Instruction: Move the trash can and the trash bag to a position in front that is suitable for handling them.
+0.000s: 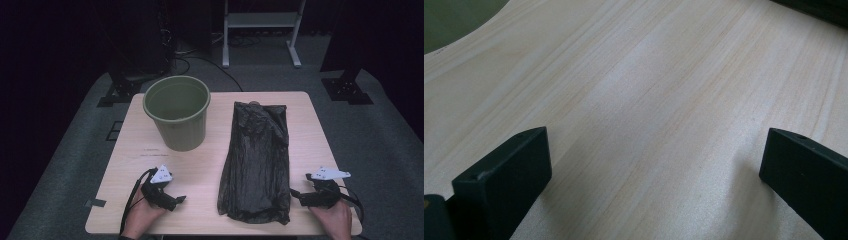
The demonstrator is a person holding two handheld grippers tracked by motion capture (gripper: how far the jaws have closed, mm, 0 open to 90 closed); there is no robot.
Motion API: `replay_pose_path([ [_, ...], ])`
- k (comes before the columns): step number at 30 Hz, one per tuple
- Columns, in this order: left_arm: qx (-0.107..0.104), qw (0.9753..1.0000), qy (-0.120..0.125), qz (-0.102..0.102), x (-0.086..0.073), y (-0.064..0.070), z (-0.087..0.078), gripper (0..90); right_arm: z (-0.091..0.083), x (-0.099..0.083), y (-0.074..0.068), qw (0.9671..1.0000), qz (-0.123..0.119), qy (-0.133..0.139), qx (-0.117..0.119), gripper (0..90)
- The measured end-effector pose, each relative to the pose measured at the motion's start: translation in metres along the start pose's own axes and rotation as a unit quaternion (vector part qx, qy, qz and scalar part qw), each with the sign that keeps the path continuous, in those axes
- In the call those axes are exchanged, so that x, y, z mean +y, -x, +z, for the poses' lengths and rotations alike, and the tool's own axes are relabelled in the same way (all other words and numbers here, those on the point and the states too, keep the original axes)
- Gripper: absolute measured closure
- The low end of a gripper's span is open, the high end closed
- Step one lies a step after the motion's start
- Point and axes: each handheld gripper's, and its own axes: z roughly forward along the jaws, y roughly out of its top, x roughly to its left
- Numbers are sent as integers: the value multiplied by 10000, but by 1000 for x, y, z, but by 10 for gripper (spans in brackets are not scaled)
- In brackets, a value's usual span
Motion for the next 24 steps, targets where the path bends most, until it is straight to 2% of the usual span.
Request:
replay_pose_path([
  [7,8,10000,-1,-3,0,0,0,0,-10,2,-6,9998,184,91,64,114],
  [11,7,10000,-1,-4,0,0,0,0,-15,6,-13,9999,122,118,-15,115],
  [13,7,10000,-1,-4,0,0,0,0,-17,9,-18,9998,116,179,45,115],
  [14,7,10000,-1,-6,0,0,0,0,-17,13,-25,9998,48,175,29,115],
  [17,6,10000,-4,-5,0,0,0,0,-14,18,-34,9998,-31,160,81,115],
  [21,8,10000,-1,-6,0,0,0,0,-9,23,-41,9998,-81,133,147,115],
  [22,8,10000,-1,-7,0,0,0,0,-6,24,-44,9998,-137,85,115,115],
  [23,6,10000,-3,-7,0,0,0,0,-1,28,-51,9995,-292,-71,-53,115],
  [24,8,10000,0,-7,0,0,0,0,3,29,-55,9992,-368,-129,-100,115],
])
